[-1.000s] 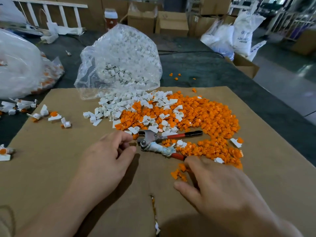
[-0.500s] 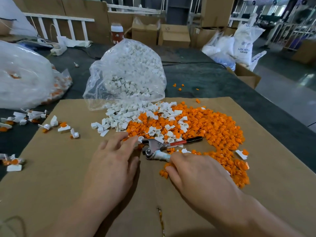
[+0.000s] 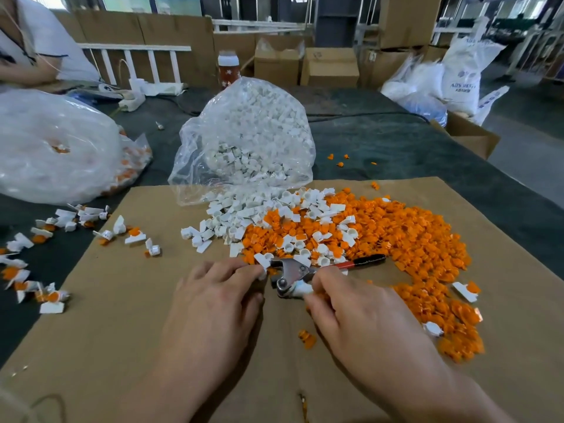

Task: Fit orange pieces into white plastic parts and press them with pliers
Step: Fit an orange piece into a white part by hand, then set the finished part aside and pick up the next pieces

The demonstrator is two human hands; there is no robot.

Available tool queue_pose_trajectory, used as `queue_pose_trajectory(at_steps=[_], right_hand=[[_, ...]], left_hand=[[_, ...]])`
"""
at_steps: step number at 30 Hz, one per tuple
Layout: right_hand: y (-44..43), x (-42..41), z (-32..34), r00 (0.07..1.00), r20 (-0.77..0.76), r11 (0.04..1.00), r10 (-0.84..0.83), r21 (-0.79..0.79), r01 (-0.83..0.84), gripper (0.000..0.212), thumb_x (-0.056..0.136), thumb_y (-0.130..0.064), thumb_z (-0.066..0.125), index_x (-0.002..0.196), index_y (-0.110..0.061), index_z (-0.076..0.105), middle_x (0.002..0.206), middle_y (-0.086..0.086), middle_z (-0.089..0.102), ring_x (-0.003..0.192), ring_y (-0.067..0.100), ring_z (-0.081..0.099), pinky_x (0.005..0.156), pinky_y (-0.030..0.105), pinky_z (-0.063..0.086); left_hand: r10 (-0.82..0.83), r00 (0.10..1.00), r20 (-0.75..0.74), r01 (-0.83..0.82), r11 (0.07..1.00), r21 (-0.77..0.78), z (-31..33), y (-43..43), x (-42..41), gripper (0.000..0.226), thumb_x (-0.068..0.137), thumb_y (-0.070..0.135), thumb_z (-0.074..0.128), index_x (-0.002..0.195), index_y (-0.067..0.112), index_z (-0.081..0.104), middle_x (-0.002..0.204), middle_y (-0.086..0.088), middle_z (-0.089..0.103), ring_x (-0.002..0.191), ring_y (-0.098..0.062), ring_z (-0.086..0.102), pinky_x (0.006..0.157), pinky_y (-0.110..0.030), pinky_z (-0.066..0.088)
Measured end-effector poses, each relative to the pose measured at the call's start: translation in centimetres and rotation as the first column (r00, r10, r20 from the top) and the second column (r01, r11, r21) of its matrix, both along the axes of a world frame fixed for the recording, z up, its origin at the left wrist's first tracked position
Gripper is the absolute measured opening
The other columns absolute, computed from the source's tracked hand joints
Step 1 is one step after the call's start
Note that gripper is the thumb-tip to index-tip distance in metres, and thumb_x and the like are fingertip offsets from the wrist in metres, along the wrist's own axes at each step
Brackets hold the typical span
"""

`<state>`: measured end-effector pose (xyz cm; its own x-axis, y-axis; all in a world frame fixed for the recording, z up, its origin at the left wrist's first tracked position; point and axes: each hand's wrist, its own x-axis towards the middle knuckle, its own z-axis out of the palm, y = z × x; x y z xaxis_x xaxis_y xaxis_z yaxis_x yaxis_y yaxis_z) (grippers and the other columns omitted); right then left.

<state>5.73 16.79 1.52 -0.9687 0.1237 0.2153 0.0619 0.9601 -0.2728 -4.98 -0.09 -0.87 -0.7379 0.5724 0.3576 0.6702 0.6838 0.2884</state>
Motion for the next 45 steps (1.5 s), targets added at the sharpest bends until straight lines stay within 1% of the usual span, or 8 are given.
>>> queue_pose_trajectory(at_steps=[6, 16, 19, 24, 29, 36, 41, 45], right_hand=[[-0.3, 0.3, 0.1, 0.995, 0.056, 0.996, 0.086, -0.011, -0.086, 0.017, 0.098, -0.049, 0.038, 0.103, -0.033, 0.035, 0.091, -0.009, 0.051, 0.078, 0.013, 0.051, 0.067, 0.030, 0.045], [-0.6, 1.0, 0.1, 0.992, -0.010, 0.992, 0.123, 0.017, -0.123, 0.027, 0.091, -0.059, 0.024, 0.093, -0.035, 0.035, 0.081, -0.013, 0.046, 0.067, 0.010, 0.044, 0.053, 0.022, 0.029], [-1.2, 1.0, -0.1, 0.983, 0.036, 0.981, 0.179, 0.064, -0.181, 0.033, 0.089, -0.064, 0.035, 0.092, -0.031, 0.034, 0.085, -0.011, 0.037, 0.068, 0.011, 0.039, 0.052, 0.026, 0.030], [-1.4, 0.6, -0.6, 0.991, 0.057, 0.972, 0.118, 0.198, -0.127, 0.021, 0.086, -0.026, 0.068, 0.092, -0.024, 0.048, 0.079, -0.005, 0.047, 0.054, 0.013, 0.046, 0.040, 0.028, 0.039], [-1.2, 0.1, -1.0, 0.998, 0.023, 0.978, 0.058, 0.201, -0.061, 0.030, 0.075, -0.020, 0.079, 0.091, -0.024, 0.053, 0.074, -0.005, 0.047, 0.049, 0.011, 0.043, 0.033, 0.025, 0.034], [-1.0, -0.2, -1.2, 0.996, 0.073, 0.987, 0.049, 0.151, -0.060, 0.023, 0.087, -0.021, 0.066, 0.101, -0.027, 0.049, 0.085, -0.006, 0.048, 0.057, 0.013, 0.047, 0.040, 0.026, 0.043], [-0.6, -0.4, -1.3, 0.992, 0.088, 0.990, 0.092, 0.099, -0.101, 0.015, 0.095, -0.020, 0.053, 0.102, -0.028, 0.042, 0.090, -0.005, 0.042, 0.063, 0.013, 0.048, 0.045, 0.029, 0.044], [-0.5, -0.8, -1.0, 0.987, 0.110, 0.991, 0.117, 0.046, -0.123, 0.014, 0.100, -0.022, 0.043, 0.108, -0.029, 0.035, 0.098, -0.006, 0.037, 0.073, 0.013, 0.045, 0.049, 0.025, 0.033]], left_hand=[[-0.032, 0.999, 0.007, 0.032, 0.999, 0.015, -0.4, 0.1, 0.0, 0.028, 0.080, 0.027, 0.082, 0.106, 0.029, 0.073, 0.107, 0.012, 0.069, 0.091, -0.021, 0.061, 0.077, -0.043, 0.053], [-0.066, 0.995, -0.071, 0.067, 0.998, 0.007, -0.8, 0.3, 0.4, 0.038, 0.090, 0.045, 0.058, 0.120, 0.024, 0.069, 0.116, 0.006, 0.066, 0.097, -0.023, 0.062, 0.080, -0.042, 0.054], [-0.087, 0.994, -0.068, 0.085, 0.996, -0.018, -0.6, 0.3, 0.4, 0.037, 0.089, 0.044, 0.056, 0.117, 0.023, 0.070, 0.113, 0.005, 0.068, 0.093, -0.024, 0.061, 0.076, -0.045, 0.054], [-0.039, 0.998, -0.043, 0.039, 0.999, 0.005, -0.5, 0.3, 0.6, 0.022, 0.081, 0.030, 0.075, 0.102, 0.023, 0.071, 0.101, 0.005, 0.068, 0.085, -0.021, 0.058, 0.071, -0.039, 0.052], [-0.041, 0.999, -0.027, 0.042, 0.999, 0.009, -0.2, 0.3, 1.2, 0.014, 0.083, 0.032, 0.070, 0.095, 0.024, 0.067, 0.097, 0.007, 0.065, 0.085, -0.019, 0.055, 0.073, -0.036, 0.049], [0.110, 0.926, 0.362, -0.210, 0.945, 0.251, 0.3, 0.6, -0.8, 0.041, 0.088, 0.040, 0.065, 0.125, 0.027, 0.054, 0.121, 0.008, 0.052, 0.111, -0.012, 0.054, 0.092, -0.032, 0.043], [0.192, 0.967, 0.165, -0.209, 0.974, 0.092, 1.8, 1.0, -7.8, 0.073, 0.090, 0.071, 0.044, 0.143, 0.022, 0.048, 0.151, 0.000, 0.042, 0.135, -0.026, 0.045, 0.107, -0.048, 0.039], [0.185, 0.955, 0.234, -0.192, 0.981, 0.008, 0.9, 2.0, -11.9, 0.084, 0.087, 0.077, 0.025, 0.150, 0.024, 0.040, 0.159, -0.001, 0.035, 0.139, -0.028, 0.042, 0.110, -0.047, 0.036]])
